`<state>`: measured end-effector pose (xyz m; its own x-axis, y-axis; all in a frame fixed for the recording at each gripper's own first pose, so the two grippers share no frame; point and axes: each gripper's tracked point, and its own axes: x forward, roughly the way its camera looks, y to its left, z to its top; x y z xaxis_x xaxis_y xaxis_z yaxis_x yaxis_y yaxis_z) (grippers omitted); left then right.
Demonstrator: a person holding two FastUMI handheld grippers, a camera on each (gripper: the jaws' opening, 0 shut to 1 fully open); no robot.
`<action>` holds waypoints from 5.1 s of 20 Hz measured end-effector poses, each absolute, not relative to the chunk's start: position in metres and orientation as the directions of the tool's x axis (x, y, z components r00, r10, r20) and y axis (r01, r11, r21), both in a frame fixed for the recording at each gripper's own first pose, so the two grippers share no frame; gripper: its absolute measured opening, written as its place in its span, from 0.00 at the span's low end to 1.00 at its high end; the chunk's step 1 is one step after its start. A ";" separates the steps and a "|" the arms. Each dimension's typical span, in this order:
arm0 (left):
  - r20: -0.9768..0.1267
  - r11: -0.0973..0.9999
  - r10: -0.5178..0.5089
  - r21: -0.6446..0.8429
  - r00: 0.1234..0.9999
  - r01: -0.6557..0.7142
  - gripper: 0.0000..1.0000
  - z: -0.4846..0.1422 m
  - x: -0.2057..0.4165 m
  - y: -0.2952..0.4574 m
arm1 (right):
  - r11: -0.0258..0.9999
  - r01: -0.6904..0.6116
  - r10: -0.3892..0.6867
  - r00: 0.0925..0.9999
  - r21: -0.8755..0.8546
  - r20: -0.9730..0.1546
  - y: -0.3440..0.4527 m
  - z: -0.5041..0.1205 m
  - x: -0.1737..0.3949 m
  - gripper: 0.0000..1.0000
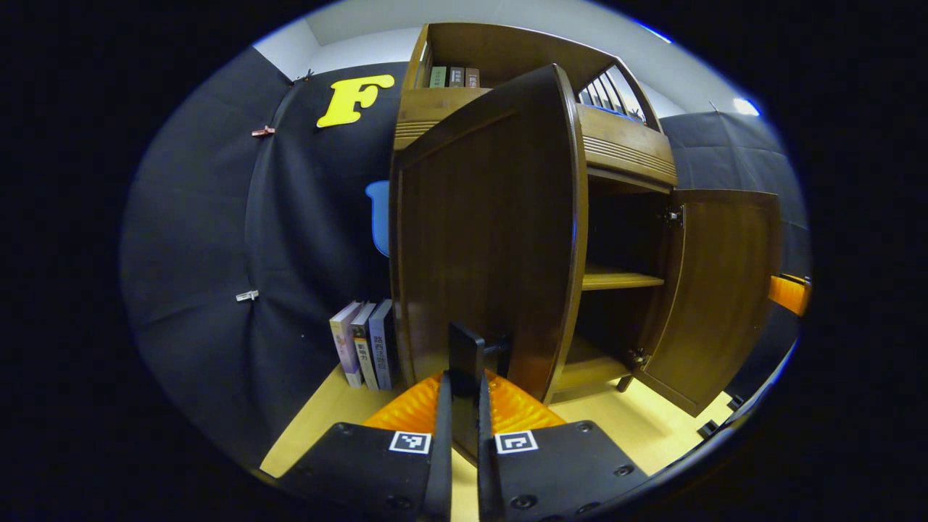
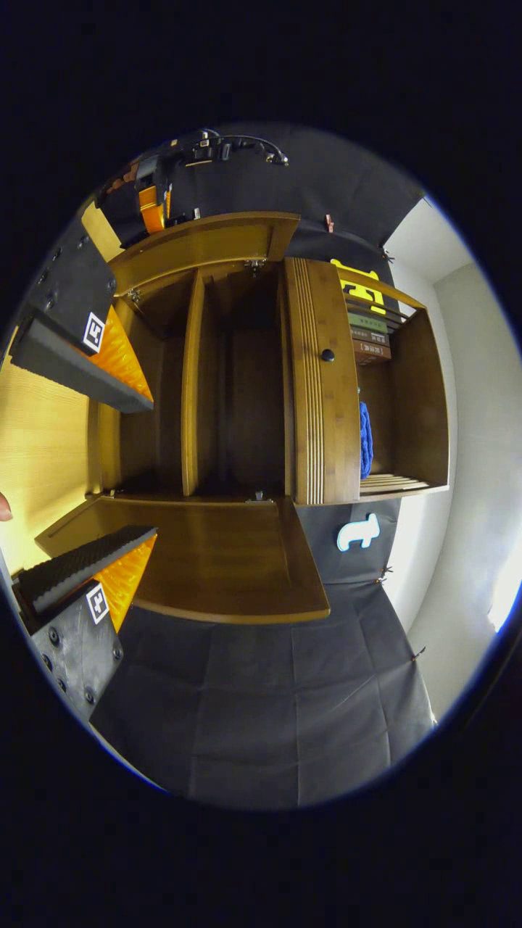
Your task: Open the right door of the double-door shoe cabinet with the right hand, and open the left door with the left hand.
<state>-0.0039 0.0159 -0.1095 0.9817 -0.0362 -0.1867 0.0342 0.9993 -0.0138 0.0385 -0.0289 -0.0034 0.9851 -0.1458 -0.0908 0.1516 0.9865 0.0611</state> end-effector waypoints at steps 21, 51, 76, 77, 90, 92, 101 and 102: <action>-0.141 0.998 -0.030 -0.055 0.990 0.023 0.08 -0.112 -0.022 0.119 | 0.993 0.108 -0.103 0.990 0.046 -0.092 0.025 -0.002 0.048 0.99; -0.075 0.983 0.172 -0.053 0.982 -0.176 0.52 -0.091 -0.087 0.118 | 0.997 0.025 -0.017 0.994 0.075 -0.110 0.005 -0.006 0.073 0.99; -0.032 0.999 0.035 0.039 0.999 -0.033 0.93 -0.046 -0.013 -0.047 | 0.995 0.069 -0.062 0.994 0.077 -0.085 -0.061 -0.004 0.116 0.99; -0.032 0.999 0.035 0.034 0.999 -0.034 0.95 -0.045 -0.010 -0.051 | 0.995 0.067 -0.060 0.994 0.077 -0.090 -0.062 -0.005 0.117 0.99; -0.005 0.999 0.002 0.038 1.000 -0.002 0.93 -0.029 -0.001 -0.065 | 0.995 0.054 -0.046 0.995 0.084 -0.085 -0.059 -0.004 0.111 0.99; -0.024 1.000 -0.004 0.025 1.000 0.004 0.93 -0.034 -0.001 -0.066 | 0.996 0.049 -0.042 0.996 0.079 -0.085 -0.057 -0.004 0.110 0.99; -0.028 1.000 0.005 0.024 1.000 -0.004 0.93 -0.035 -0.004 -0.062 | 0.997 0.033 -0.027 0.996 0.069 -0.083 -0.052 -0.001 0.107 0.99; -0.026 1.000 0.005 0.025 1.000 -0.004 0.95 -0.034 -0.004 -0.062 | 0.997 0.032 -0.026 0.996 0.069 -0.084 -0.052 -0.001 0.107 0.99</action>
